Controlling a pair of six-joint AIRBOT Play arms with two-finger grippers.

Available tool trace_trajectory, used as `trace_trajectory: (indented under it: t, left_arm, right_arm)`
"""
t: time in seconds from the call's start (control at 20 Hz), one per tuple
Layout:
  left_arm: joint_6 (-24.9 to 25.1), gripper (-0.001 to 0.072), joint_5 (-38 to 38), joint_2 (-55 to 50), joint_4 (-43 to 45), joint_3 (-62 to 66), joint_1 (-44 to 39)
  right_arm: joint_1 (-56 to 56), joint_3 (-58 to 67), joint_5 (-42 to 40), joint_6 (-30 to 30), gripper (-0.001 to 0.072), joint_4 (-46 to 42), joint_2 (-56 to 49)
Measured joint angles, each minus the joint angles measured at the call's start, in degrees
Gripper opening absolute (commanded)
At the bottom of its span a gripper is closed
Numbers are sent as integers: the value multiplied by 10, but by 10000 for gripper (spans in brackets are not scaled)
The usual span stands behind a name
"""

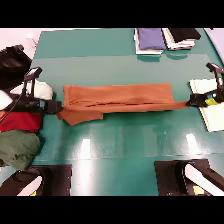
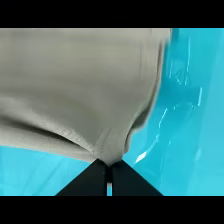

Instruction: Fold the shirts.

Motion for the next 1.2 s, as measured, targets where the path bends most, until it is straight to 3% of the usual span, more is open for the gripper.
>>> trace_trajectory:
  t: [0.55, 0.6, 0.65, 0.7, 0.75, 0.85, 0.9, 1.0, 1.05, 1.1, 1.15, 1.2]
  left_arm:
    - [23, 38, 124, -304, 28, 201, 0]
    - [24, 282, 129, -313, 28, 207, 0]
    - [24, 464, 134, -321, 29, 214, 0]
    - [24, 470, 136, -326, 30, 220, 0]
    - [24, 470, 135, -330, 30, 229, 1]
    - [24, 469, 120, -333, 29, 251, 1]
    - [25, 420, 108, -334, 29, 263, 1]
    - [25, 104, 81, -336, 28, 284, 0]
    - [25, 33, 70, -336, 26, 290, 0]
    - [26, 27, 62, -337, 22, 294, 1]
    - [26, 27, 57, -337, 13, 298, 1]
    - [26, 26, 54, -338, 2, 301, 0]
  right_arm:
    - [61, 233, -26, 54, 28, 5, -287]
    - [62, 248, -27, 55, 178, 12, -304]
    - [61, 263, -27, 54, 331, 25, -321]
    - [59, 277, -28, 50, 385, 42, -334]
    - [55, 290, -28, 43, 384, 60, -346]
    - [40, 307, -26, 25, 385, 91, -358]
    - [30, 311, -17, 16, 384, 103, -361]
    - [5, 311, 1, 3, 384, 114, -365]
    - [-10, 303, 11, -3, 387, 120, -366]
    - [-27, 290, 20, -7, 401, 123, -367]
    - [-43, 275, 24, -9, 461, 127, -368]
    - [-58, 257, 24, -12, 461, 132, -368]
